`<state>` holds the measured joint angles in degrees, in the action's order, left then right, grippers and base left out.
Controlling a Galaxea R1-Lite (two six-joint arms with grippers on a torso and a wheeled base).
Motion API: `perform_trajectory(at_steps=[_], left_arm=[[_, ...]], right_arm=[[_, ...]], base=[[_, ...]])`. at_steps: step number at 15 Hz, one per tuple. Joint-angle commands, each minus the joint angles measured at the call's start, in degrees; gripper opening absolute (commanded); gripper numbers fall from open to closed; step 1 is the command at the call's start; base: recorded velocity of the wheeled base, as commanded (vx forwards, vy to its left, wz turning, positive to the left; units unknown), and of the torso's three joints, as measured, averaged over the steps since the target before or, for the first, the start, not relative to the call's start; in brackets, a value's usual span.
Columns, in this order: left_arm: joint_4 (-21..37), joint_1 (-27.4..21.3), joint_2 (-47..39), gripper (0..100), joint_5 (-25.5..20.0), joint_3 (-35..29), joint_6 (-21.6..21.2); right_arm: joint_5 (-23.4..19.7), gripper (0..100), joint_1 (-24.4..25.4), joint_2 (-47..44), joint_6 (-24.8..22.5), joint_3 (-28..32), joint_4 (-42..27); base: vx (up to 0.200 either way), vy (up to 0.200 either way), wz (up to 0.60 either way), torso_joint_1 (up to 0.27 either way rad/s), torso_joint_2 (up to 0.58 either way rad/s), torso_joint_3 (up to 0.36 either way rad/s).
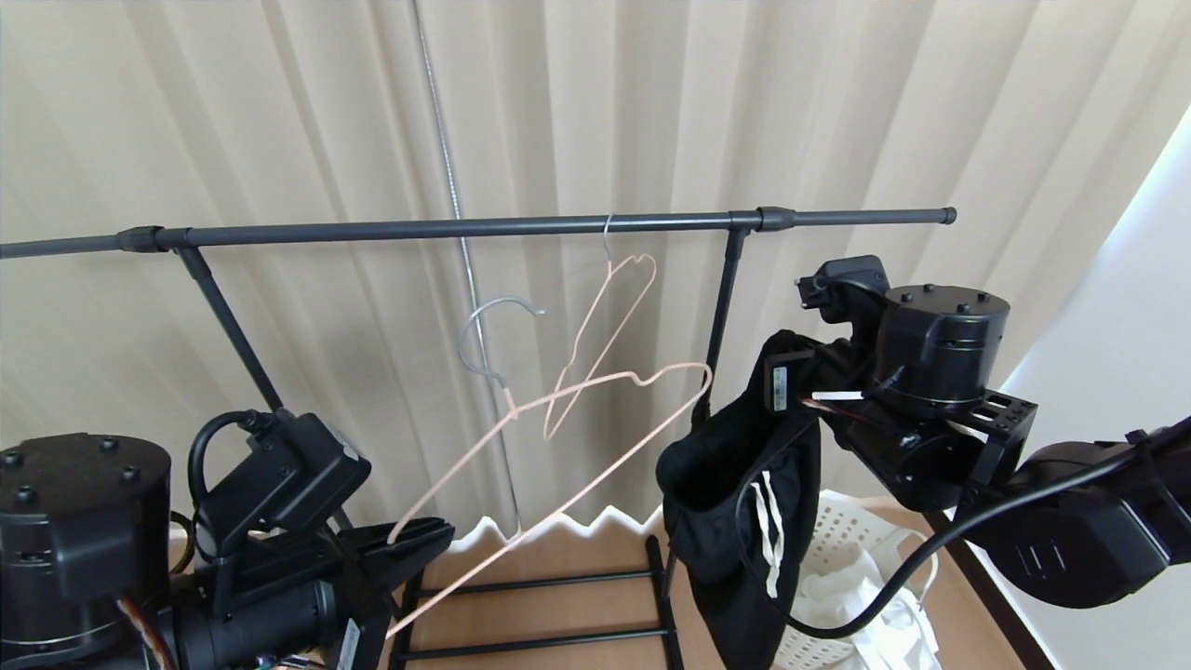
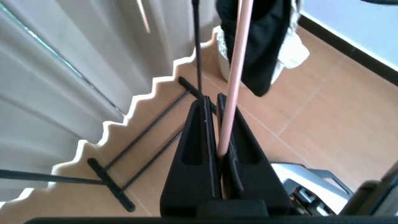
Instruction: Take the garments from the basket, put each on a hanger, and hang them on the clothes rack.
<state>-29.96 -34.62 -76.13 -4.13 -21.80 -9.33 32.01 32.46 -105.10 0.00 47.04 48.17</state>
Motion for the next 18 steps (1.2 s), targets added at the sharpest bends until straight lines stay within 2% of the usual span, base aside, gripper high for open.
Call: perform_trajectory(at_steps=[1,7,9,11,14,18], left_arm=[[0.0,-2.2,-1.5,0,0.0,0.4,0.0],[-0.3,-6.1,-5.3,0,0.1,-0.5,0.1],[-2.4,-6.2,-7.3,0,0.2,-1.1,0.2],[-8.4,-6.1,-11.7,0,0.3,-1.1,0.4],[-13.5,-6.1,-15.9,0,0.5,-1.1,0.4],[-14.9,-6.1,-13.4,0,0.6,1.2,0.2]], right_arm=[[0.4,0,-0.1,-1.2,0.0,0.9,0.0],[0.8,0,0.1,-1.3,0.2,1.0,0.2],[0.8,0,0.7,-1.2,0.3,0.8,0.2],[0.8,0,2.1,-1.0,0.3,0.5,0.2],[0.9,0,3.4,-0.6,0.4,0.2,0.3],[1.2,0,2.0,-0.6,0.3,0.8,0.3]], base=[[0.0,0.0,0.0,0.0,0.0,0.0],[0.0,0.0,0.0,0.0,0.0,0.0],[0.0,0.0,0.0,0.0,0.0,0.0],[0.0,0.0,0.0,0.0,0.0,0.0],[0.0,0.0,0.0,0.0,0.0,0.0],[0.0,0.0,0.0,0.0,0.0,0.0]])
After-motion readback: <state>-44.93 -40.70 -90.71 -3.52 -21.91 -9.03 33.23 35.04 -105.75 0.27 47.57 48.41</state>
